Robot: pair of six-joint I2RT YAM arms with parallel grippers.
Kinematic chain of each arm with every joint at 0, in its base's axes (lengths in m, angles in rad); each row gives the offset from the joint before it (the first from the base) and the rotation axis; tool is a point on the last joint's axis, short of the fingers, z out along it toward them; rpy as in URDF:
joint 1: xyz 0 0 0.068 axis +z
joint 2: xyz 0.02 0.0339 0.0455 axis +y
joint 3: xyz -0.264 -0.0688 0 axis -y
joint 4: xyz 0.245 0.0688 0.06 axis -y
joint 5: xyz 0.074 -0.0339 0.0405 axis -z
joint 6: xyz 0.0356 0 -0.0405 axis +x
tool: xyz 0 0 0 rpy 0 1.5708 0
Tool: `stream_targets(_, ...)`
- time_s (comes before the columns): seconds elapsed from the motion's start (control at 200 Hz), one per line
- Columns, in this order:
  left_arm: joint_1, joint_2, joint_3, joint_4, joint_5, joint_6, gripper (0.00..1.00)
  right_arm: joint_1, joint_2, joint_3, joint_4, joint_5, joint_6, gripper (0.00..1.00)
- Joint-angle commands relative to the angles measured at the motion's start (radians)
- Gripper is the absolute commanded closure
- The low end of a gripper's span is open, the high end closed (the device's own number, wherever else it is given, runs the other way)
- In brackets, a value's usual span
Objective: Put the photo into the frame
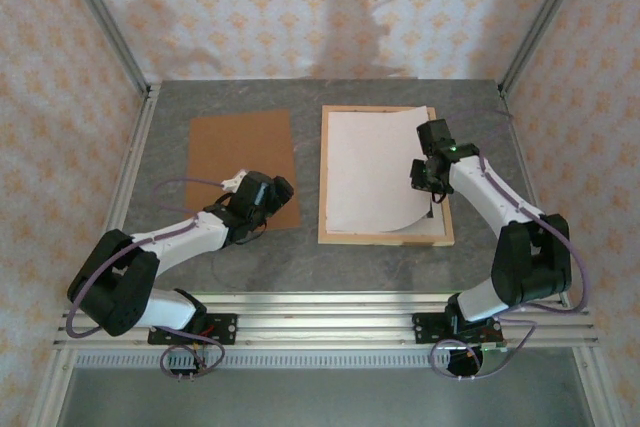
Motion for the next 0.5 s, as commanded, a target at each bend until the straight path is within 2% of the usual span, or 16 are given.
stream_targets(0.0,0.01,0.011,0.028,0.007,-0.006,0.013,0.0,-0.002,0.018,0.004,-0.022,0.06,0.001,0.61)
stream_targets(0.145,0.01,0.011,0.028,0.008,-0.004,0.013,0.0,-0.003,0.019,-0.001,-0.021,0.091,0.006,0.38)
stream_targets(0.185,0.01,0.013,0.028,0.008,-0.004,0.013,0.0,-0.002,0.017,-0.002,-0.021,0.103,0.009,0.24)
stream_targets(0.21,0.01,0.013,0.028,0.01,-0.004,0.013,0.0,-0.003,0.015,-0.003,-0.021,0.11,0.009,0.2)
stream_targets(0.23,0.01,0.013,0.028,0.01,-0.004,0.013,0.0,-0.002,0.013,-0.003,-0.022,0.114,0.009,0.06)
stream_targets(0.25,0.009,0.013,0.028,0.009,-0.004,0.013,0.0,-0.002,0.013,-0.002,-0.022,0.119,0.008,0.0)
stream_targets(0.39,0.01,0.008,0.022,0.01,-0.013,0.01,0.0,-0.002,-0.014,-0.008,-0.015,0.133,0.013,0.0)
stream_targets(0.495,0.011,0.001,0.022,0.006,-0.024,0.016,0.0,-0.002,-0.049,-0.019,0.013,0.066,0.022,0.0)
